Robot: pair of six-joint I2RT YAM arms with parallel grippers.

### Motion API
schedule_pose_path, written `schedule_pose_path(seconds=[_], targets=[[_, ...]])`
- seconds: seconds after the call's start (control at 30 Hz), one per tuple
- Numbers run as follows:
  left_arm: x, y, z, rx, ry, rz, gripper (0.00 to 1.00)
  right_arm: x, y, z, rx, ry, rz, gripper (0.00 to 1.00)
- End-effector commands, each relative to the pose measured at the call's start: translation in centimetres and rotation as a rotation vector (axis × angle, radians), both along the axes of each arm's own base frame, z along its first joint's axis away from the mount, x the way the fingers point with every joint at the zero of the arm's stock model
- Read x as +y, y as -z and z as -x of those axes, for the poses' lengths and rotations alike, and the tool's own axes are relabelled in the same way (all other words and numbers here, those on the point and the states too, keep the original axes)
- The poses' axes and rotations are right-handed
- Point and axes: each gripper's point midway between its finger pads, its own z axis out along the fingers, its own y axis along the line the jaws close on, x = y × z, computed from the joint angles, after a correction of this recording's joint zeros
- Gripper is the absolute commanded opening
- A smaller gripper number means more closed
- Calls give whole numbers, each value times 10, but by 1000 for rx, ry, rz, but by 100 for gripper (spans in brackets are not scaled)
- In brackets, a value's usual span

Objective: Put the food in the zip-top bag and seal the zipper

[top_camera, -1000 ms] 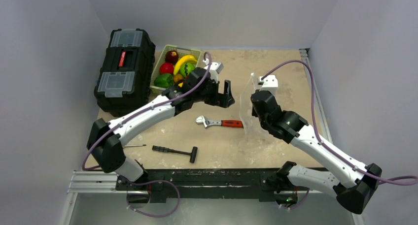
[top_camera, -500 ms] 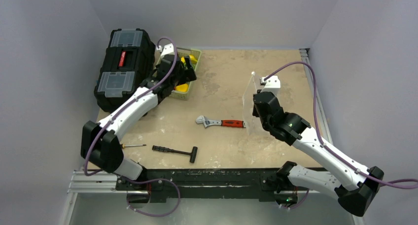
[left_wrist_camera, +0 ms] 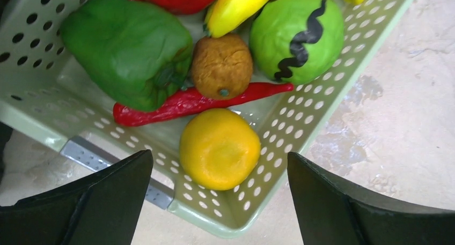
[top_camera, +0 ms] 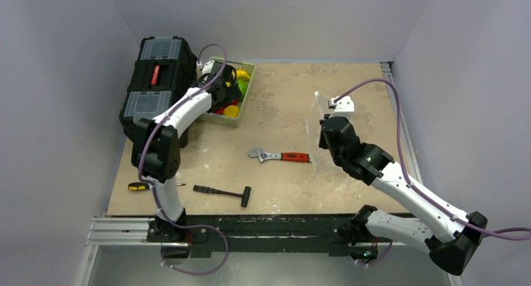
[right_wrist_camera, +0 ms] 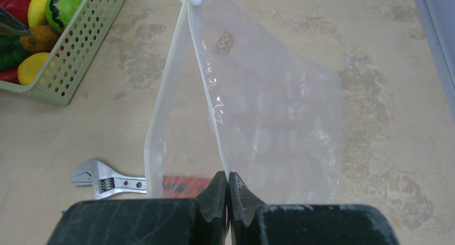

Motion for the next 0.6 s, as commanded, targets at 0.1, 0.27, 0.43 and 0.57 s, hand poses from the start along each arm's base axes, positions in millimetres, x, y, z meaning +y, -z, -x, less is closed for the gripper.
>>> schedule_pose_path(seconds=[0.1,0.27,0.43,0.57], targets=[[0,29,28,96,-53,54,96,9,-12,-1,-44,-40,-54,0],[-4,50,45,184,-40,75,96,13,-14,-1,-48,-59,-65,0],[-15,51,64,192,-19,104,96,12,-14,1,-49,-59,-71,0],[-39,48,83,202,25,126,96,12,-14,2,-49,-63,-79,0]])
